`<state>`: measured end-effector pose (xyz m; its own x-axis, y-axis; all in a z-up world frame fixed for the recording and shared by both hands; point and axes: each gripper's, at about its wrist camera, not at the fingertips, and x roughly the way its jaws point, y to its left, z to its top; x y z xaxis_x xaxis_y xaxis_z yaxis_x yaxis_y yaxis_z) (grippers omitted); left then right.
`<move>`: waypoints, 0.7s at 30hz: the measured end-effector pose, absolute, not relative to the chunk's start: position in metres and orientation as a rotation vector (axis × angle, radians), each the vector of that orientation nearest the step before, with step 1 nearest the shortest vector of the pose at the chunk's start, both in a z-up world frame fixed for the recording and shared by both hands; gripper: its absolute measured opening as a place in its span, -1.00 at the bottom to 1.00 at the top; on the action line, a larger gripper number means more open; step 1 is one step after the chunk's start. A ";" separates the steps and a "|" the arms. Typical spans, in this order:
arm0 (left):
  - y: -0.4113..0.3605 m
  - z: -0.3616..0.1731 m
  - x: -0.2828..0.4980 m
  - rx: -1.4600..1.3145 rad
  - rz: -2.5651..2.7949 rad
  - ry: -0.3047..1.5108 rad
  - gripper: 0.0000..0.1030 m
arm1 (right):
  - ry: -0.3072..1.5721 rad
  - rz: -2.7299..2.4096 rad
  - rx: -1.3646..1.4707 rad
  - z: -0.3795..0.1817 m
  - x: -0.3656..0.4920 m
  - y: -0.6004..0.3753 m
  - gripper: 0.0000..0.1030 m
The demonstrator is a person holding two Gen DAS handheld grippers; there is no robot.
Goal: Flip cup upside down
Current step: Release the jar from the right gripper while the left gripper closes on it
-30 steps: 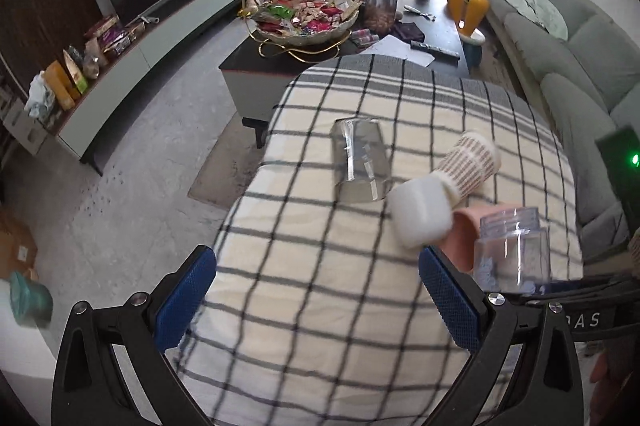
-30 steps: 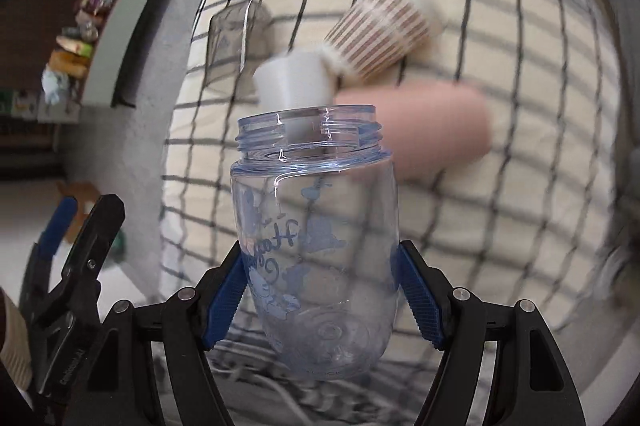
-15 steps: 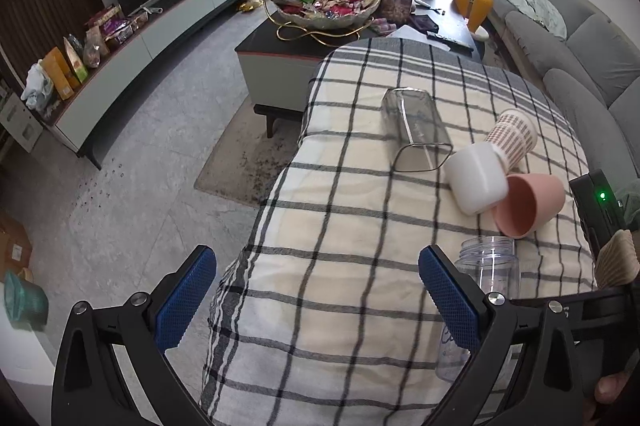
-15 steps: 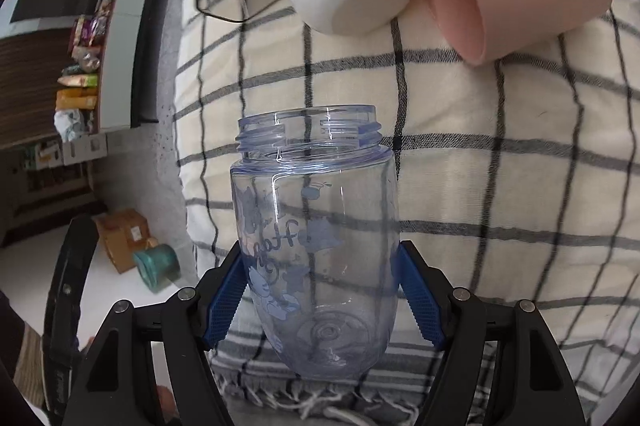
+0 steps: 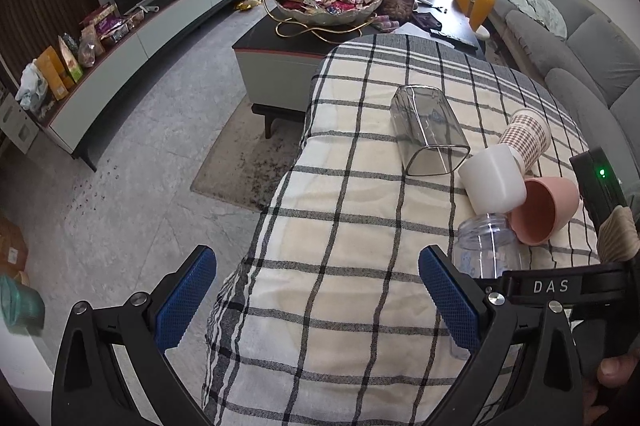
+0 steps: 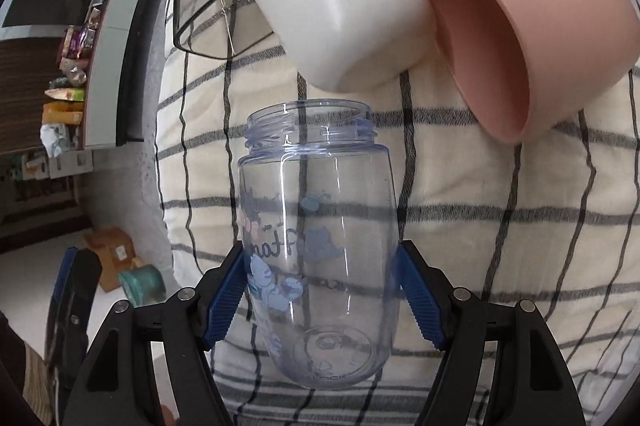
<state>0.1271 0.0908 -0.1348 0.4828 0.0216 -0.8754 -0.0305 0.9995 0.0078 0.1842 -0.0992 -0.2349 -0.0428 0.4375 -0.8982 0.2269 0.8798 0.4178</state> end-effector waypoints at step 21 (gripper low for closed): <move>0.047 -0.116 0.083 0.014 -0.058 0.914 1.00 | 1.218 0.139 0.514 -0.143 0.092 -0.170 0.63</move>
<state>0.0829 0.0472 -0.1156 0.6090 -0.0446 -0.7919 0.0566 0.9983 -0.0127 0.0916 -0.1703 -0.1432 0.3528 0.3711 -0.8590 0.1682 0.8779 0.4483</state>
